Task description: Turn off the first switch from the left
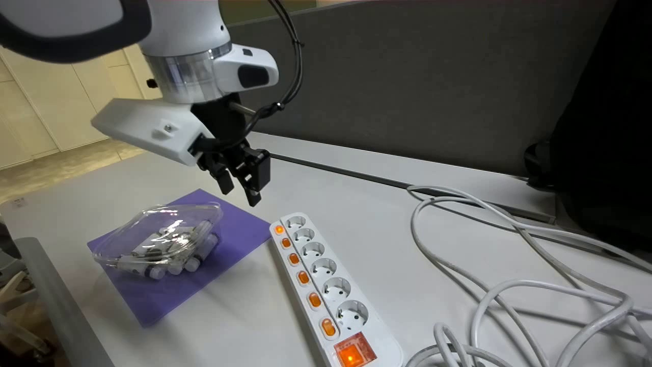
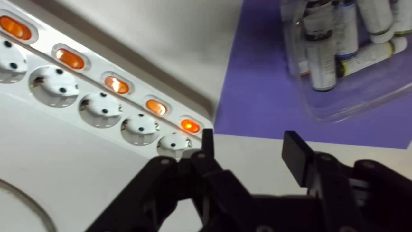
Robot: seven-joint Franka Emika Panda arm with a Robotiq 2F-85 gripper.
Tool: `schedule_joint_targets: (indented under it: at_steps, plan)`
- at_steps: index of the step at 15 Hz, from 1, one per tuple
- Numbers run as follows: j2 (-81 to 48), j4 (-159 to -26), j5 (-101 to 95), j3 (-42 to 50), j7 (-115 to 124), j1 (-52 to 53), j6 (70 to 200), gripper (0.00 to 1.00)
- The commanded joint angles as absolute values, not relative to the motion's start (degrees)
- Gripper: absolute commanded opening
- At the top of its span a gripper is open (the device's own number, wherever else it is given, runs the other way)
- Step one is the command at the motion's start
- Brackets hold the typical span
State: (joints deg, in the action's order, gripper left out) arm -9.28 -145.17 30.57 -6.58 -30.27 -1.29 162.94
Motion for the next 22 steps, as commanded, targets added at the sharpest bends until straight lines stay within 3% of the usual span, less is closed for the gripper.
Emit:
schedule_joint_targets:
  at_steps: [1,2,3,5,12,14,15,17,22]
  plan:
    - [-13.8,-145.1,22.1,-1.8,-21.7,1.2,170.7,0.91]
    - [-15.1,-145.1,19.8,-0.1,-20.0,2.5,172.4,0.97]
    - [-16.1,-144.9,18.6,1.2,-19.2,3.6,173.5,0.53]
    - [-17.4,-145.0,13.4,0.0,-14.8,1.8,175.4,0.56]
    - [-18.7,-143.2,7.8,-1.3,-6.1,1.2,176.0,0.06]
    - [-19.3,-142.1,8.2,-2.5,-5.4,0.7,174.2,0.00]
    - [-18.4,-143.9,7.0,-2.1,-6.6,0.6,175.8,0.11]
    - [-18.8,-143.4,7.2,-2.7,-6.1,0.5,175.4,0.01]
    - [-19.3,-142.9,6.9,-2.9,-5.5,0.1,175.4,0.00]
